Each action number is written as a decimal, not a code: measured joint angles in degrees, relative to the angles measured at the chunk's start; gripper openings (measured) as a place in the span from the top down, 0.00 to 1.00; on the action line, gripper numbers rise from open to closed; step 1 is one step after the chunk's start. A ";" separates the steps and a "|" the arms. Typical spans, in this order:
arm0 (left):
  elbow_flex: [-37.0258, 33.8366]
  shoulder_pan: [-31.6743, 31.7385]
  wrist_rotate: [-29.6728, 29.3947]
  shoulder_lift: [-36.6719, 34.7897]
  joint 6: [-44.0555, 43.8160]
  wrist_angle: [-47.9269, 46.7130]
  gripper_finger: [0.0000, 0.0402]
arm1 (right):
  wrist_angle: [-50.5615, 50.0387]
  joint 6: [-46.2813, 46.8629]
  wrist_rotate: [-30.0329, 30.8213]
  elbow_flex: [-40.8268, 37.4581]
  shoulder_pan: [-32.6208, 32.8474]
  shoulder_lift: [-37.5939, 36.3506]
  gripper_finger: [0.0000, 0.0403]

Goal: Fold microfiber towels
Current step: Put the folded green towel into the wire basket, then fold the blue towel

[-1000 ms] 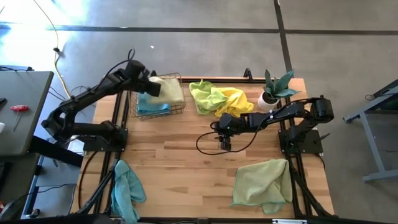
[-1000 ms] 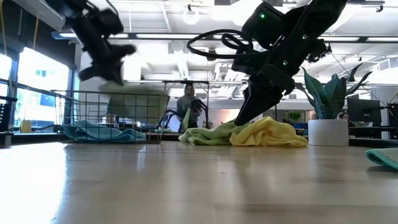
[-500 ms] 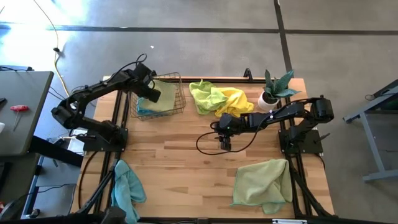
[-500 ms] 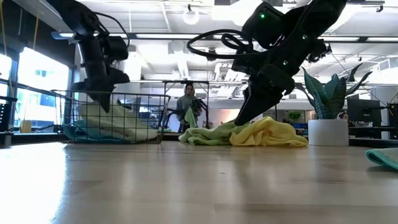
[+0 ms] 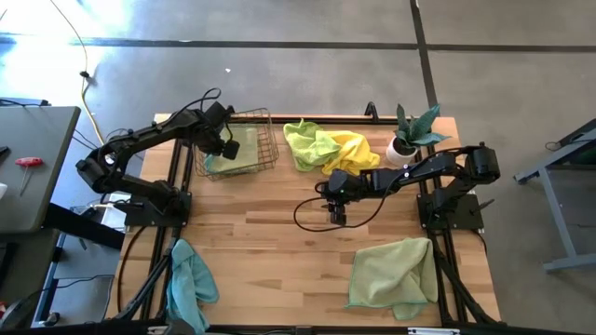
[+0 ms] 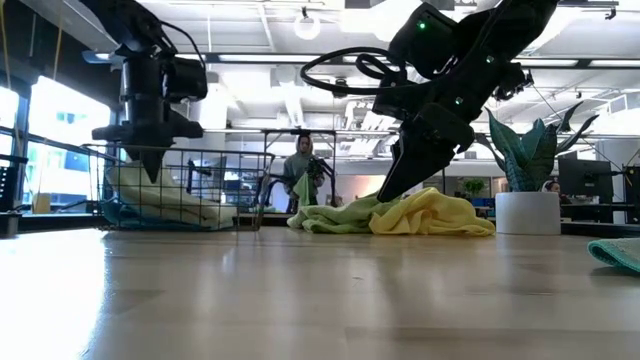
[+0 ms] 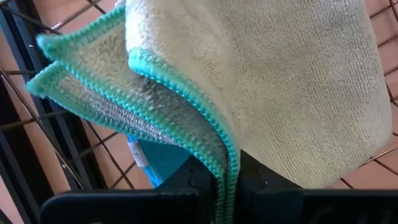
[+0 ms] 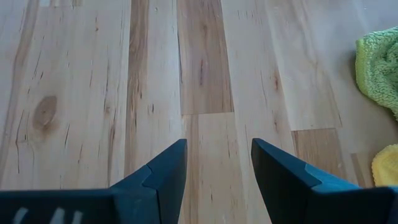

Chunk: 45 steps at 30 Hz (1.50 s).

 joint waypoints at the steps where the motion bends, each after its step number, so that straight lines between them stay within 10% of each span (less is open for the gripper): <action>1: 0.00 -0.25 -0.05 0.00 -0.04 0.07 0.95 | 0.00 -0.01 0.00 0.00 0.00 0.00 0.57; 17: 3.02 -1.60 5.69 -4.29 0.86 2.20 0.51 | 0.00 -0.02 0.00 0.00 0.00 0.00 0.57; 24: 8.73 -7.56 11.43 -11.50 -0.55 5.29 0.48 | 0.01 0.00 0.00 0.00 -0.01 0.00 0.57; 34: 5.64 -42.44 7.79 -13.64 -14.72 7.79 0.47 | 0.00 0.00 0.00 0.00 -0.02 0.00 0.57; 45: 2.05 -80.71 0.18 0.23 -46.24 11.03 0.47 | 0.00 0.00 0.00 0.00 0.00 0.00 0.57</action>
